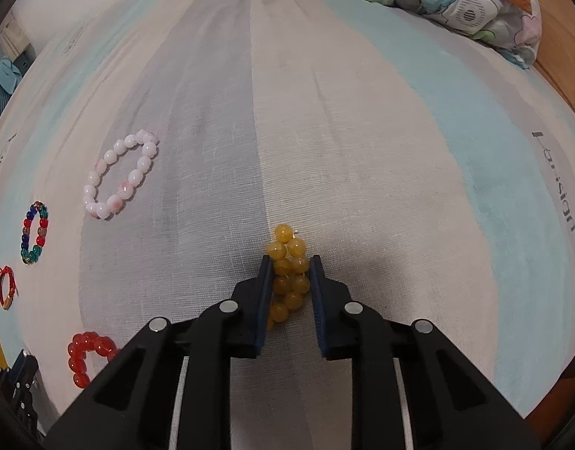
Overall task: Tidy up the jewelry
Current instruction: 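Grasp the pearl charm with the left tool while the right tool grasps the yellow bead bracelet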
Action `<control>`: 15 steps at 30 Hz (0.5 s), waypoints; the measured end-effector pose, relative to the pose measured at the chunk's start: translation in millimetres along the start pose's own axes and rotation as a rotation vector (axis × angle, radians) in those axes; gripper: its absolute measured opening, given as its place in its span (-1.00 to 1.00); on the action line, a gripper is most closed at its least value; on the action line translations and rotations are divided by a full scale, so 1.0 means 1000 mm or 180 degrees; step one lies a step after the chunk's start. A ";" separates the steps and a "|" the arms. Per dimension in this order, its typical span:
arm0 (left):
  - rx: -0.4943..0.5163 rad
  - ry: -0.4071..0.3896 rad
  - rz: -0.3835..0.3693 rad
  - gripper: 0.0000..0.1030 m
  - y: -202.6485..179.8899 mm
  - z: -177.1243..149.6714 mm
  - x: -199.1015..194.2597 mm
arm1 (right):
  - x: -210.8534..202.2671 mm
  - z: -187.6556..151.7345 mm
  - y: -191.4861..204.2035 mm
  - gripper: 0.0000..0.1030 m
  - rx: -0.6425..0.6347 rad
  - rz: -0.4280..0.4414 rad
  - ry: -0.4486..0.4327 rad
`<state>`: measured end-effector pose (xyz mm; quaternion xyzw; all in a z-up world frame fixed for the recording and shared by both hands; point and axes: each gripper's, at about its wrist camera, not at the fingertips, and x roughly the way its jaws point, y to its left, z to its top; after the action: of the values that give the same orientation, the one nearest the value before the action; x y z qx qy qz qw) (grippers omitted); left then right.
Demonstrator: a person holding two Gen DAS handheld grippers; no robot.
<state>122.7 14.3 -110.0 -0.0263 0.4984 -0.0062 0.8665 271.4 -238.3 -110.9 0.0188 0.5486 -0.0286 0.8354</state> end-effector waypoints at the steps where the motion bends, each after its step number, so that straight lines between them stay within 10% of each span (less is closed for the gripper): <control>1: -0.0006 -0.0009 -0.0009 -0.79 0.001 0.000 -0.001 | -0.001 -0.001 0.001 -0.64 -0.0008 -0.0012 -0.0017; 12: -0.0039 -0.0076 -0.0040 -0.79 0.003 0.000 -0.009 | -0.014 -0.004 0.002 -0.65 0.0014 0.0038 -0.0107; 15: -0.0040 -0.0099 -0.0044 -0.79 0.003 0.002 -0.011 | -0.017 -0.002 0.000 -1.00 0.0025 0.0061 -0.0132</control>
<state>118.2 17.5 -99.5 -0.0353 0.4847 -0.0087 0.8739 262.7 -237.8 -96.1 0.0266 0.5308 -0.0232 0.8467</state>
